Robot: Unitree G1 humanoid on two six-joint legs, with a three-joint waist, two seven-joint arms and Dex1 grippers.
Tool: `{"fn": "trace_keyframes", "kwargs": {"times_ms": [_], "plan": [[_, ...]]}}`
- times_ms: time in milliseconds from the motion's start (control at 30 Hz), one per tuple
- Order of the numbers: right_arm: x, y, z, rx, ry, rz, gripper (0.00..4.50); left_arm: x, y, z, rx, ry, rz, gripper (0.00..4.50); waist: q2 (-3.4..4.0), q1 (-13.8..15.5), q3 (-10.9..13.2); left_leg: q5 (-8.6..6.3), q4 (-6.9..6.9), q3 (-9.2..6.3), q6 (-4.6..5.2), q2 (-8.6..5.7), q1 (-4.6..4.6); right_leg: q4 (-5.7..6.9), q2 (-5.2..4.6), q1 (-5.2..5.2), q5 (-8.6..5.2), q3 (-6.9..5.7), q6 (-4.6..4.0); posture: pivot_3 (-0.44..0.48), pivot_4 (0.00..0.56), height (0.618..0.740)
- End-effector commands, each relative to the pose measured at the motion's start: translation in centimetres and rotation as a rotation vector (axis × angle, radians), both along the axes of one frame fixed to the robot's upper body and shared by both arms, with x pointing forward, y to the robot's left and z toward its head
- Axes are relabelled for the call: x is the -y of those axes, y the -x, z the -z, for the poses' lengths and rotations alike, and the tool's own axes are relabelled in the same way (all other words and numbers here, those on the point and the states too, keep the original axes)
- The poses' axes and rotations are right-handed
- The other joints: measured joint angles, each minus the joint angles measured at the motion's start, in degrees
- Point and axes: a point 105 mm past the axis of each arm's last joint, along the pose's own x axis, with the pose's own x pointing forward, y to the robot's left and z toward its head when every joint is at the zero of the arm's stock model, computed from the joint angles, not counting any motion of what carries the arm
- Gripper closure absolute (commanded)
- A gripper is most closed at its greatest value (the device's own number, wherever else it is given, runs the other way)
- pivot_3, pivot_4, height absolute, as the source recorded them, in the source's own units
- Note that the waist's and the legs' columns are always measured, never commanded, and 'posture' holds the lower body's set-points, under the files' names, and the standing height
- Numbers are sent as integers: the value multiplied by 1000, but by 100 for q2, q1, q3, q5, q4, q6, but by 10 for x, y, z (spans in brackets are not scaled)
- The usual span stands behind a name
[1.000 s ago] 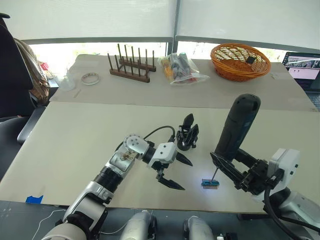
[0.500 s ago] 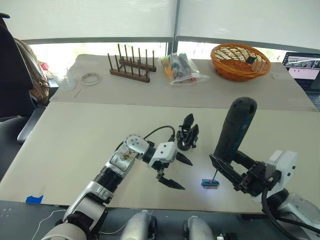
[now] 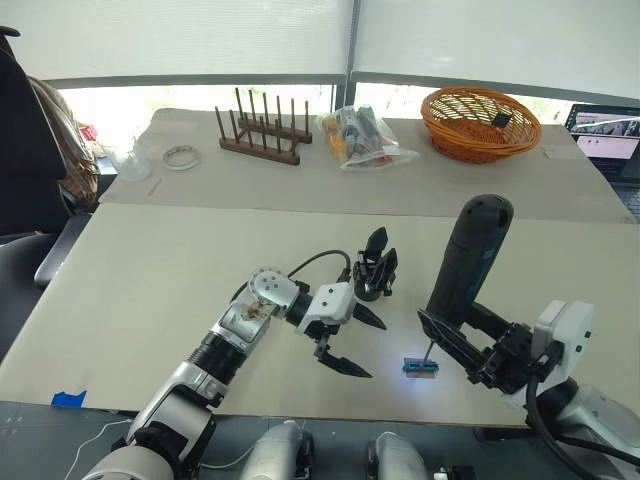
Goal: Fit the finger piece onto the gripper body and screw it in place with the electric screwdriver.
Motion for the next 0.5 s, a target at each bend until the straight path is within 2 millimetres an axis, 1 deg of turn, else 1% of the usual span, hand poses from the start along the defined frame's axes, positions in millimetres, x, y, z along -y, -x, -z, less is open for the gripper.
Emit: {"fn": "trace_keyframes", "kwargs": {"times_ms": [33, 500], "plan": [[-2, 6, -14, 62, -2, -16, 2532, 5, 0, -11, 45, 26, 22, 0, 0, 1, 0, 0, 0, 0, 0, 0, 0, 0, 0, 0, 0, 0, 0, 0, 150, 740], [3, 6, -12, 42, 19, 1, 2532, 7, 0, -12, 45, 30, 22, 0, 0, 5, 0, 0, 2, 1, 0, 0, 0, 1, 0, 1, 0, 0, 0, 0, 150, 740]]}}
